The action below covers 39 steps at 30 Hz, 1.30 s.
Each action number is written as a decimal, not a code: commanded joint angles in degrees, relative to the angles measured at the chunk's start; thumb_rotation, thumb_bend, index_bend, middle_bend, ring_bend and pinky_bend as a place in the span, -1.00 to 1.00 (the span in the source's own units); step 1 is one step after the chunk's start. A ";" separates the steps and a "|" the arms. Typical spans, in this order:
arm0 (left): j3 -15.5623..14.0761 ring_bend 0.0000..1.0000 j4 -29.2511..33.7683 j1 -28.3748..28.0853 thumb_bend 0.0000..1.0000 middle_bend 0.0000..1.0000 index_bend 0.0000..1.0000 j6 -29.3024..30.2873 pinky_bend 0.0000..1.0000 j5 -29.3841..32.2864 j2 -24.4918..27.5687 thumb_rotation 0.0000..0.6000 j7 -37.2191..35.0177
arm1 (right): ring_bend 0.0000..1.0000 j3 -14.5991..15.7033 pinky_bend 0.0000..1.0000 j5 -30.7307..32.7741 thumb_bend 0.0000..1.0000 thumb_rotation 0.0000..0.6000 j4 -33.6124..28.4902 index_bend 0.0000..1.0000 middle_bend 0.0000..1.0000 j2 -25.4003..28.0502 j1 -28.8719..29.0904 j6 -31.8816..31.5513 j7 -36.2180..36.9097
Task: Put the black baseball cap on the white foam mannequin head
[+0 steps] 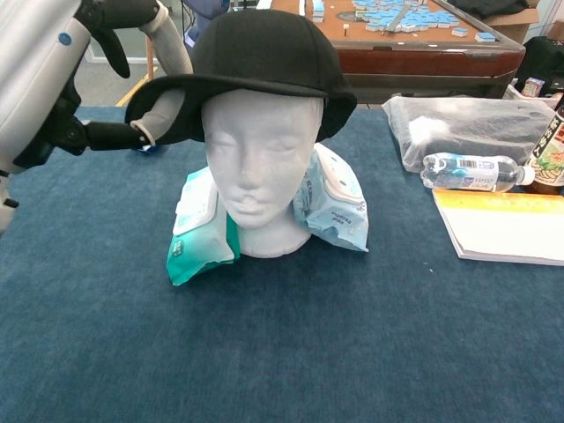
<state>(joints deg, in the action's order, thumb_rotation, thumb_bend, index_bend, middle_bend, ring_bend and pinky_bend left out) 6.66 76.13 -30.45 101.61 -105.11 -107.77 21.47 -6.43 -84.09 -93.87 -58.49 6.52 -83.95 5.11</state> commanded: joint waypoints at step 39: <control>-1.89 -0.54 13.35 8.85 -0.95 -0.40 -1.00 -4.51 -0.13 2.16 10.14 1.00 11.27 | -0.51 0.07 -0.36 -0.21 -1.00 1.00 -0.26 0.32 -0.12 -0.04 -0.11 -0.25 -0.32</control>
<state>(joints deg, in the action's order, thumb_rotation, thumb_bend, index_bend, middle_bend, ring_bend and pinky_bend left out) 5.31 88.70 -22.46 97.58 -103.59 -98.71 31.86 -6.36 -84.29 -94.12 -58.53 6.41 -84.21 4.78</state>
